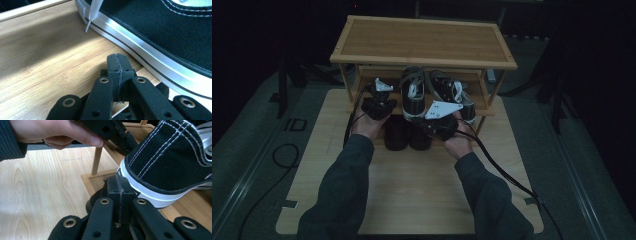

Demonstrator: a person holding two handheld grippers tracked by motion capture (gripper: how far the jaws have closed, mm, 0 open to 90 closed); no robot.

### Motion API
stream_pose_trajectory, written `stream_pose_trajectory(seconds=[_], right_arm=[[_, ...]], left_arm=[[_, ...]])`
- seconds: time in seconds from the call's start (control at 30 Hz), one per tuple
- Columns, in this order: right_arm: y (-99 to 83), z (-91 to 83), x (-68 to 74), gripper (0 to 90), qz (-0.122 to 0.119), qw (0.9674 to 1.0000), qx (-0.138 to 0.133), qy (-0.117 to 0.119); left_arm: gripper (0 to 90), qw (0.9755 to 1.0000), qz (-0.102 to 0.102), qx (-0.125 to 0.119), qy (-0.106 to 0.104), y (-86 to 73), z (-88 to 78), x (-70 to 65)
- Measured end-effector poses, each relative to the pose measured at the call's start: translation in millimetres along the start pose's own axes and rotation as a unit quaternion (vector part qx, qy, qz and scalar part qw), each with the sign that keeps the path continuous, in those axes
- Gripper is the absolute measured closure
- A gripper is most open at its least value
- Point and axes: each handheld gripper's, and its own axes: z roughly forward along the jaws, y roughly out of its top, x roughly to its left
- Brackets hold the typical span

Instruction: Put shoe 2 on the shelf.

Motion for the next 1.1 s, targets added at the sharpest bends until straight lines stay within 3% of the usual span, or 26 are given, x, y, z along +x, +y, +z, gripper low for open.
stream_pose_trajectory(seconds=[0.67, 0.93, 1.0, 1.07, 1.1], right_arm=[[9.0, 16.0, 3.7, 90.0, -0.010, 0.9999, 0.001, -0.009], [8.6, 16.0, 0.5, 90.0, -0.011, 0.9997, 0.009, -0.018], [7.8, 19.2, -1.1, 90.0, -0.007, 0.9992, 0.010, -0.037], [7.2, 19.8, -4.4, 90.0, 0.004, 0.9995, 0.008, -0.029], [7.7, 19.8, -2.9, 90.0, -0.007, 0.9993, 0.012, -0.034]], left_arm=[[90.0, 1.0000, -0.004, -0.001, 0.007, -0.3, 0.1, -2.1], [90.0, 1.0000, -0.005, -0.002, 0.004, -0.2, 0.4, -1.8], [90.0, 1.0000, -0.004, -0.002, 0.006, -0.3, 0.4, -2.3], [90.0, 1.0000, -0.004, -0.002, 0.003, -0.5, 0.3, -1.7], [90.0, 1.0000, -0.004, -0.002, 0.001, -0.7, 0.1, -1.3]])
